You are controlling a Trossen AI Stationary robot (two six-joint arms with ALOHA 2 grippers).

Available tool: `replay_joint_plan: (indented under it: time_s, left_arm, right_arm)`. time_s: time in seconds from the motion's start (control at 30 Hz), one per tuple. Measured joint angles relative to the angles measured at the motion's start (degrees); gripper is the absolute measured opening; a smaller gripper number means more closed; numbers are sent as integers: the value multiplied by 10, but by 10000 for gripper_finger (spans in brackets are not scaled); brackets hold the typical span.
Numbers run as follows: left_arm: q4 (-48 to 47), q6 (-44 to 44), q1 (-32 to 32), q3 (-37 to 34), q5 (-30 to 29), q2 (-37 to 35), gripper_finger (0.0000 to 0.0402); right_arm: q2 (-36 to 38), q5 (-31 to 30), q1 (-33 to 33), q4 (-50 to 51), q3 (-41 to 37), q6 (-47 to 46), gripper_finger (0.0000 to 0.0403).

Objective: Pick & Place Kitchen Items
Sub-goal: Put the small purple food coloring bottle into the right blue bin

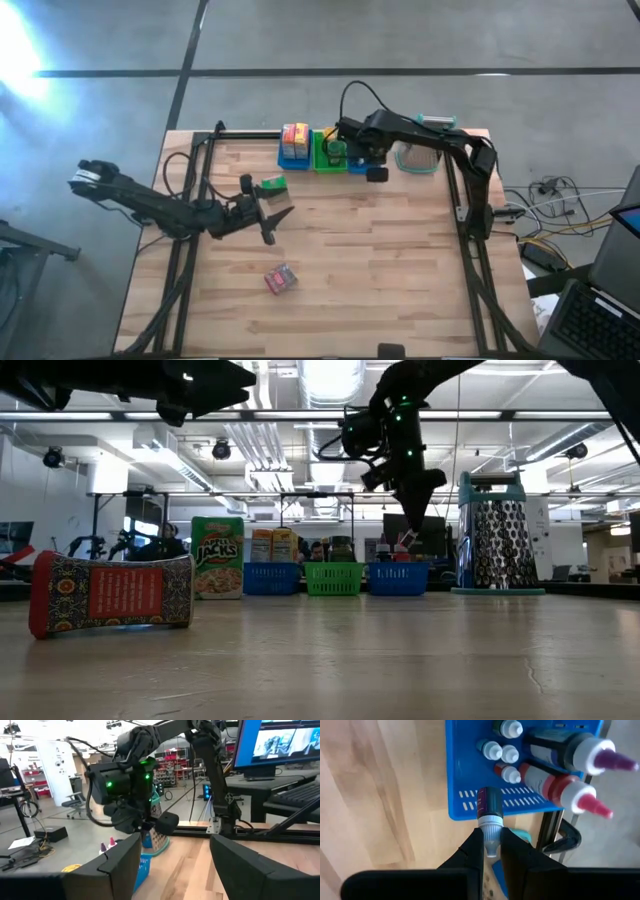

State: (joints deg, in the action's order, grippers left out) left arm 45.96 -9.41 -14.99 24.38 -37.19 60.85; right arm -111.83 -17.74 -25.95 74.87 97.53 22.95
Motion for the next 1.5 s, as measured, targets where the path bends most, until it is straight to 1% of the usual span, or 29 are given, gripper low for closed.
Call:
replay_joint_plan:
  time_s: [0.3,0.53,0.8,0.87,1.2,1.5]
  left_arm:
    - [-21,0,11,0,-3,-5,238]
    - [-27,4,21,0,-3,-6,238]
    - [-35,9,23,0,-2,-6,236]
    - [-36,9,23,0,-2,-6,236]
    - [-41,9,25,-1,-2,-6,236]
    - [-45,12,26,-1,-2,-6,236]
  right_arm:
    - [-44,0,0,9,25,59,34]
    - [-60,-3,-2,9,25,72,34]
    - [-94,-23,-4,5,25,81,34]
    - [-100,-40,-4,-1,25,84,34]
    - [-121,-48,-7,-18,28,104,33]
    - [-121,-48,-8,-32,30,120,33]
